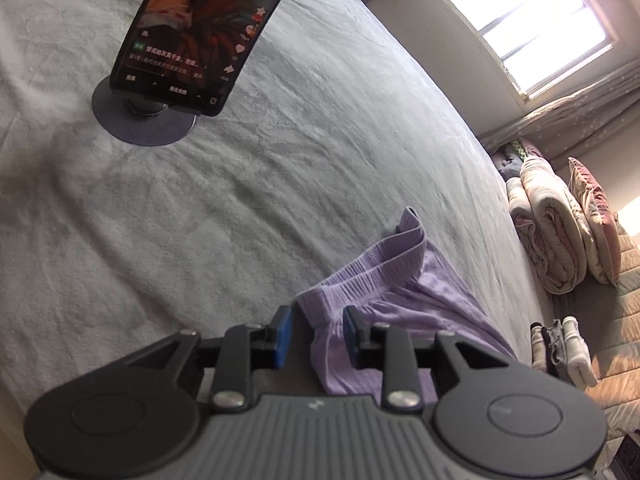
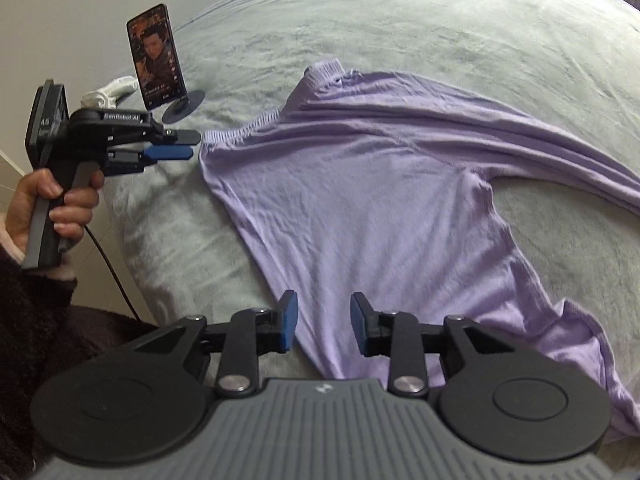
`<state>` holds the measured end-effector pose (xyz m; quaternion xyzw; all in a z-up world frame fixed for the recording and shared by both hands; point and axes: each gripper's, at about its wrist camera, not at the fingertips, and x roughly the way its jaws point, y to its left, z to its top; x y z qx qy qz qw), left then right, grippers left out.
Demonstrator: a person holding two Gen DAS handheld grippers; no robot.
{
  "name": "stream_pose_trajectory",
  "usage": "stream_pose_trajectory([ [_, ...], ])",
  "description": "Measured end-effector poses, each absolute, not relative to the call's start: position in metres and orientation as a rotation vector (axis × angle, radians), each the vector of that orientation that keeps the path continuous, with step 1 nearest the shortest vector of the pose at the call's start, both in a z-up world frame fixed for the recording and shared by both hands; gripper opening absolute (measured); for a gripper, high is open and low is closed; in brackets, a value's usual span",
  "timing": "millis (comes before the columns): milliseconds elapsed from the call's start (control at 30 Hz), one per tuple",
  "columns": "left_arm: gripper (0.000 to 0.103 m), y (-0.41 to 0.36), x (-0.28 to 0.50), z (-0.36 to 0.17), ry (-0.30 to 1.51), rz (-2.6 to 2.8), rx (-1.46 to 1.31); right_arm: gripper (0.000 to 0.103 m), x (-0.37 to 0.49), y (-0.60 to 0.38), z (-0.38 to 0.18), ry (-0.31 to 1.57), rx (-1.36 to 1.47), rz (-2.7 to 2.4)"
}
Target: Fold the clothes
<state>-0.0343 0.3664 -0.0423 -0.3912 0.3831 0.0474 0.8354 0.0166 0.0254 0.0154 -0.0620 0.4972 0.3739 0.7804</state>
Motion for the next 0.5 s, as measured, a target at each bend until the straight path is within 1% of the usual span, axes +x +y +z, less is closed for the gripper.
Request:
stream_pose_trajectory([
  [500,0.026,0.369,-0.024,-0.058,0.778,0.061,-0.900,0.034,0.123,0.106,0.028,1.071,0.027,0.720],
])
